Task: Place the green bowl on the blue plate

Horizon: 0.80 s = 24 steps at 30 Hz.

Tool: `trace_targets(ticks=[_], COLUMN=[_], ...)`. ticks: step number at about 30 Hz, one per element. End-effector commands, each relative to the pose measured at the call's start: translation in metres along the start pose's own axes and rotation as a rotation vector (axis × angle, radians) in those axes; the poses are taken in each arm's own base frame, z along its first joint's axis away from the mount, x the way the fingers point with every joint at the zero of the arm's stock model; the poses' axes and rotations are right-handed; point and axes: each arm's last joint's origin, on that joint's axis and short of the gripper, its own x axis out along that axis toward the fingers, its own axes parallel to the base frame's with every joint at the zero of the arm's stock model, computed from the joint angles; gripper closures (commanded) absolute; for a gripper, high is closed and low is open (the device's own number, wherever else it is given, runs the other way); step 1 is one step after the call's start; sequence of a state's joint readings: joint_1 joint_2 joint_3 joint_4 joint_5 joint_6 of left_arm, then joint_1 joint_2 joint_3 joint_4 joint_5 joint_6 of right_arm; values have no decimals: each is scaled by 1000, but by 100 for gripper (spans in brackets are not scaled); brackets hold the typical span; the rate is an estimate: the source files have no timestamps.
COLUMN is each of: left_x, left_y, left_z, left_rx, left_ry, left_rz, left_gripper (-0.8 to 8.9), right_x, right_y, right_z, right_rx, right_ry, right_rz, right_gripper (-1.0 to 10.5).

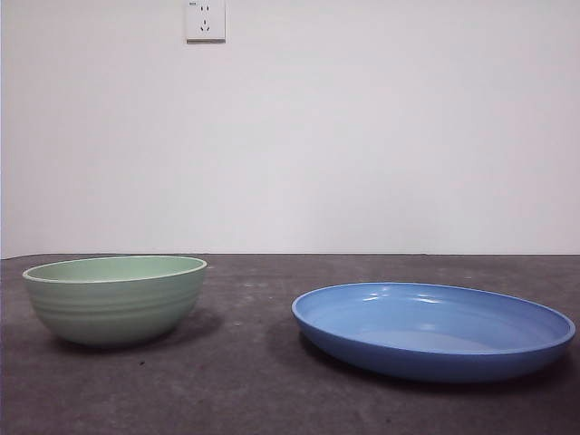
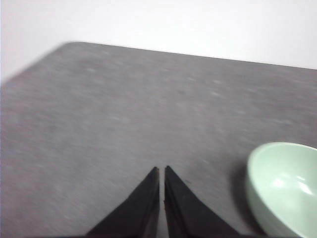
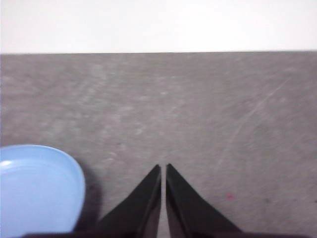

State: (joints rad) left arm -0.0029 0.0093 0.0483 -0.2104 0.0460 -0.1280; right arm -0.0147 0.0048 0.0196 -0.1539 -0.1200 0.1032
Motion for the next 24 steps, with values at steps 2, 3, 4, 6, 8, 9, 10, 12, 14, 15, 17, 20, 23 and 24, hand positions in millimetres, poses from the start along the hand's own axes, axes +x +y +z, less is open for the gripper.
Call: trace_targets(ticks=[2,3,4,6,8,9,10,12,14,15,17,20,23,24], left_x=[-8,-11,-14,-19,-25,-28,-31,-36,-41,-43,-46,-49,-50,-49], left_y=[-6,-8,-10,-13,-16,-17,-18,-21,-24,-25,-28,-32,-36,-37], left_z=[23,31,39,54,71,79,88,104,119,126,139,156,171,174], left_rx=[-92,-92,-92,-93,-105,-112,-114,-114,-112,-111,-109,-109,-111,-113], left_ry=[-46,-55,-63,-79,-89,-90,-91,-85,-80,-75,-65,-25,33,50], left_rz=[-50,-59,-67,-81,-92,-96,-99,-104,-125,-144,-181,-228,-289,-308], left_gripper=[796,796,796,796,796,796,796,796,796,796,796,796,796,796], right_x=[-8,-11,-15,-22,-30,-34,-38,-45,-52,-55,-61,-66,-69,-69], right_y=[4,5,7,10,12,14,15,18,21,23,27,31,34,35], right_z=[25,31,40,54,67,75,83,97,110,117,129,144,160,165], right_rx=[172,191,210,228,241,244,244,239,234,233,235,242,236,231], right_ry=[-72,-87,-103,-126,-135,-136,-139,-138,-127,-113,-75,-4,55,66], right_rz=[36,44,50,68,82,83,87,115,158,184,223,274,317,332], right_gripper=[938,938,938,938,938,938,938,938,938,938,938,938,938,938])
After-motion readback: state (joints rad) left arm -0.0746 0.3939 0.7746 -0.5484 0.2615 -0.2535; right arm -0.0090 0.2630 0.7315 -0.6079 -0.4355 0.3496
